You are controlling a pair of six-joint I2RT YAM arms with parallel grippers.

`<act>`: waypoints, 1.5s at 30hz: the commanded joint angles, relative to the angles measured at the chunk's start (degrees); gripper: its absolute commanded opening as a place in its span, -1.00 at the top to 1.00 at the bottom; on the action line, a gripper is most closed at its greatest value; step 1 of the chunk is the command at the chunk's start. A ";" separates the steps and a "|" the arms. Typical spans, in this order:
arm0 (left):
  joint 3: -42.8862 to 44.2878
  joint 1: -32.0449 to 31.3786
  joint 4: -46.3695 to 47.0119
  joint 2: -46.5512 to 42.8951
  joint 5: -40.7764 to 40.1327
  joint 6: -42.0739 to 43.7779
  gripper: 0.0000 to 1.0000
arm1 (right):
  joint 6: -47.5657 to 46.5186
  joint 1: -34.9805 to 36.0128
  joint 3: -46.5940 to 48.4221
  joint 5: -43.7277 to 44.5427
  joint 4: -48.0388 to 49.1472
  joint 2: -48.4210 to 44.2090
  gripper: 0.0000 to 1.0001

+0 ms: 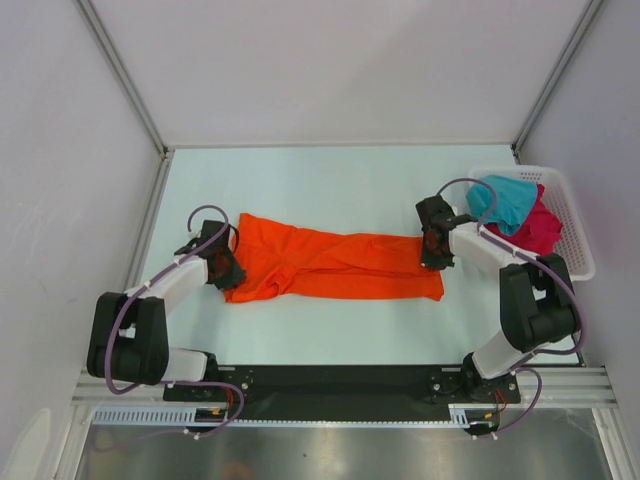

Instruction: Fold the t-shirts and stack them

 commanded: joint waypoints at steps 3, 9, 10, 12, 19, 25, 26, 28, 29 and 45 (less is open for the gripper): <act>-0.20 0.52 0.44 -1.40 0.58 0.24 0.38 | 0.55 0.43 -0.85 2.04 -0.35 -5.26 1.00; 0.06 1.40 -0.35 -2.63 0.75 -0.11 0.38 | 1.95 0.17 -1.91 5.55 -3.51 -7.98 1.00; 0.06 1.49 -0.43 -3.15 0.84 -0.11 0.37 | 2.56 0.08 -2.00 5.91 -4.39 -8.08 1.00; 0.24 1.84 -0.52 -3.51 1.10 -0.02 0.38 | 3.27 -0.09 -2.35 6.79 -5.01 -8.25 1.00; 1.03 2.45 -0.61 -3.51 1.98 0.68 0.38 | 5.47 -0.18 -2.97 8.46 -7.91 -8.78 1.00; 0.50 3.16 0.09 -2.90 2.68 1.30 0.38 | 6.08 0.08 -3.49 8.99 -9.32 -9.40 1.00; 0.50 3.33 0.18 -2.81 2.77 1.39 0.38 | 6.17 0.08 -3.58 9.25 -9.49 -9.22 1.00; 0.24 3.60 0.44 -2.81 2.86 1.47 0.38 | 6.26 0.26 -3.84 9.25 -9.76 -9.22 1.00; 0.24 3.77 0.53 -2.81 3.21 1.47 0.38 | 6.26 0.34 -4.02 9.25 -9.67 -9.05 1.00; 0.50 5.00 0.27 -2.98 3.39 2.18 0.38 | 6.08 2.71 -0.34 6.97 -10.72 -6.76 0.14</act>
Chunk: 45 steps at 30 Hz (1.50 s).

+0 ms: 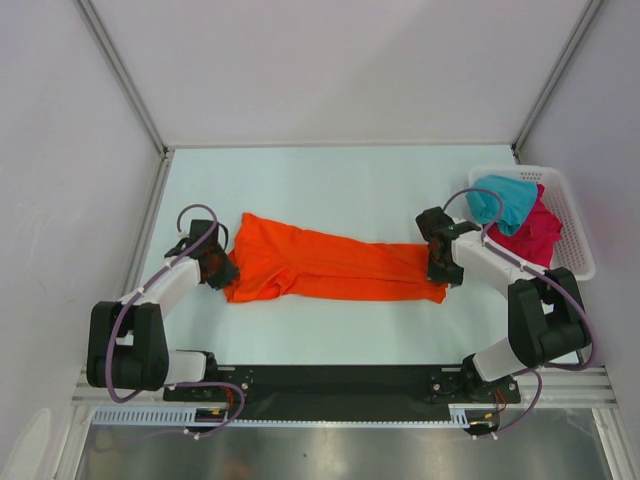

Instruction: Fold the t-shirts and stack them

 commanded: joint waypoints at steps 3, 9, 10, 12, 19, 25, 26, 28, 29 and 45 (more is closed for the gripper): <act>0.52 0.65 0.66 -0.64 0.66 1.11 0.38 | 0.88 1.60 6.12 0.52 -2.22 -1.73 0.12; 0.87 0.65 0.66 -0.38 0.75 1.11 0.39 | 0.01 2.13 11.22 0.69 -1.61 2.30 0.10; 0.96 0.65 0.57 -0.29 0.75 1.19 0.39 | -0.26 2.05 11.67 0.70 -1.26 3.09 0.10; 1.14 0.65 0.57 -0.12 0.74 1.19 0.38 | -1.05 2.05 13.24 0.70 0.49 6.25 0.10; 2.10 0.74 0.40 1.03 0.57 1.46 0.39 | -2.72 1.61 19.83 0.43 4.28 18.82 0.10; 2.55 0.74 0.75 2.60 0.66 1.55 0.39 | -3.77 0.38 21.95 0.34 6.12 25.77 0.28; 2.72 0.74 0.92 2.96 0.74 1.63 0.39 | -3.86 0.03 21.95 0.34 6.38 26.12 0.58; 2.90 0.74 1.19 3.92 1.01 1.63 0.39 | -3.86 -0.59 21.87 0.52 6.47 26.74 0.87; 2.98 0.74 1.45 4.10 1.01 1.63 0.39 | -3.86 -1.46 21.60 0.69 6.56 26.74 0.94; 3.78 0.83 1.19 4.63 0.66 1.55 0.39 | -3.51 -7.28 24.15 1.49 4.20 26.22 0.74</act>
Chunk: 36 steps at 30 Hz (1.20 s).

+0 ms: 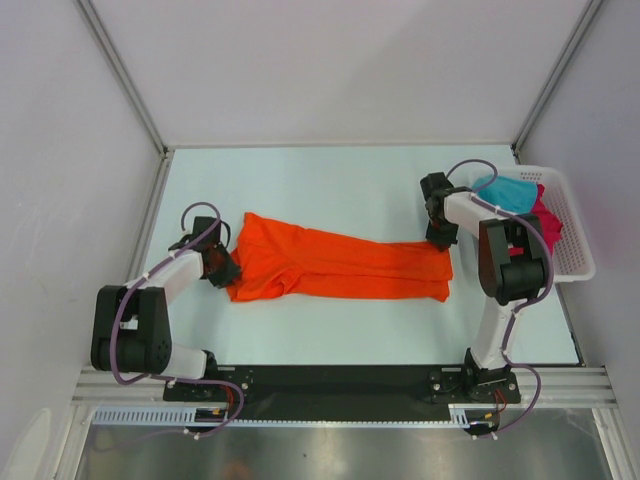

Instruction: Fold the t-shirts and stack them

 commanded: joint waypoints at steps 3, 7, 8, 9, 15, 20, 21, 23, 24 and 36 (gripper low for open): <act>1.76 0.81 0.12 -1.60 -0.90 0.93 0.38 | -0.32 2.96 4.55 1.77 -3.59 -0.14 0.61; 1.41 1.42 -0.32 -2.74 -1.78 0.76 0.38 | -0.32 5.42 7.28 2.38 -6.05 -3.05 0.43; 1.24 1.60 -0.32 -2.83 -1.78 0.67 0.37 | -0.41 6.04 7.98 2.56 -6.58 -3.84 0.40; 1.15 1.69 -0.32 -3.01 -1.86 0.50 0.37 | -0.41 6.48 8.16 2.74 -7.37 -4.54 0.39; -0.61 2.21 0.99 -2.40 -0.12 -1.26 0.34 | -0.41 10.43 8.25 2.91 -9.13 -10.34 0.26; -1.57 2.21 2.49 -0.29 2.62 -2.40 0.32 | -0.59 11.40 7.46 2.56 -9.75 -12.98 0.24; -1.92 2.13 2.84 0.15 2.88 -2.49 0.32 | -0.76 11.40 7.20 2.47 -9.66 -13.25 0.24; -2.98 2.13 4.24 0.59 4.46 -2.93 0.32 | -0.85 11.40 6.76 2.56 -9.58 -13.60 0.24; -3.33 2.13 4.86 1.38 5.33 -3.11 0.31 | -0.94 11.40 6.58 2.39 -9.31 -13.77 0.24; -5.02 8.70 11.46 2.09 13.43 -6.80 0.83 | -2.26 10.62 6.05 1.68 -9.22 -15.27 0.24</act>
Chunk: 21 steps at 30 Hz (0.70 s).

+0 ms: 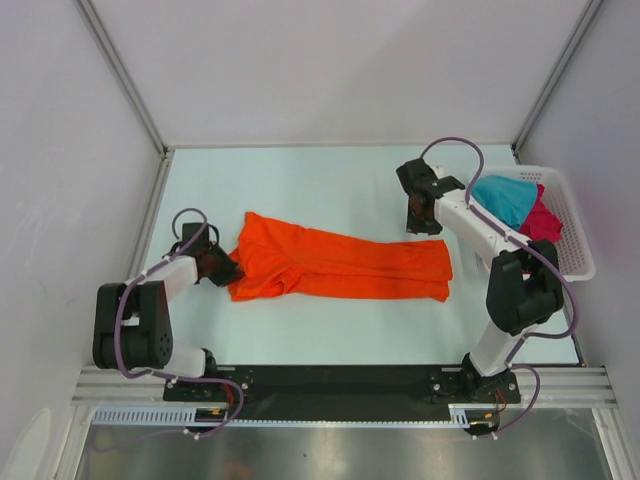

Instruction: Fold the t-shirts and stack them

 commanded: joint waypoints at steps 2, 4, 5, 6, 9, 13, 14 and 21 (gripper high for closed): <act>1.27 5.51 -1.04 0.84 2.24 -1.05 0.84 | -1.65 -0.75 0.98 0.20 -0.55 -3.75 0.23; 4.17 7.70 -1.75 1.19 2.41 -0.35 0.85 | -1.73 -0.93 1.42 0.02 -1.07 -3.75 0.23; 5.05 8.32 -2.28 1.80 2.59 -0.17 0.85 | -1.73 -0.93 1.77 0.02 -1.16 -3.75 0.23; 6.80 9.63 -2.37 2.16 2.85 0.00 0.85 | -1.65 -0.84 2.29 -0.15 -1.34 -3.67 0.23; 10.05 11.74 -2.81 4.52 3.47 0.09 0.86 | -1.47 -0.58 3.26 -0.16 -1.87 -3.49 0.23; 12.79 12.89 -2.90 6.99 6.37 0.00 0.86 | -1.21 0.04 4.75 0.02 -3.00 -2.61 0.24; 12.88 12.72 -2.90 6.91 6.54 -0.08 0.85 | -1.12 0.30 4.94 0.11 -3.10 -2.35 0.23; 12.79 12.46 -6.15 4.27 5.58 5.53 0.19 | -0.86 1.71 6.69 0.02 -3.45 -0.24 0.23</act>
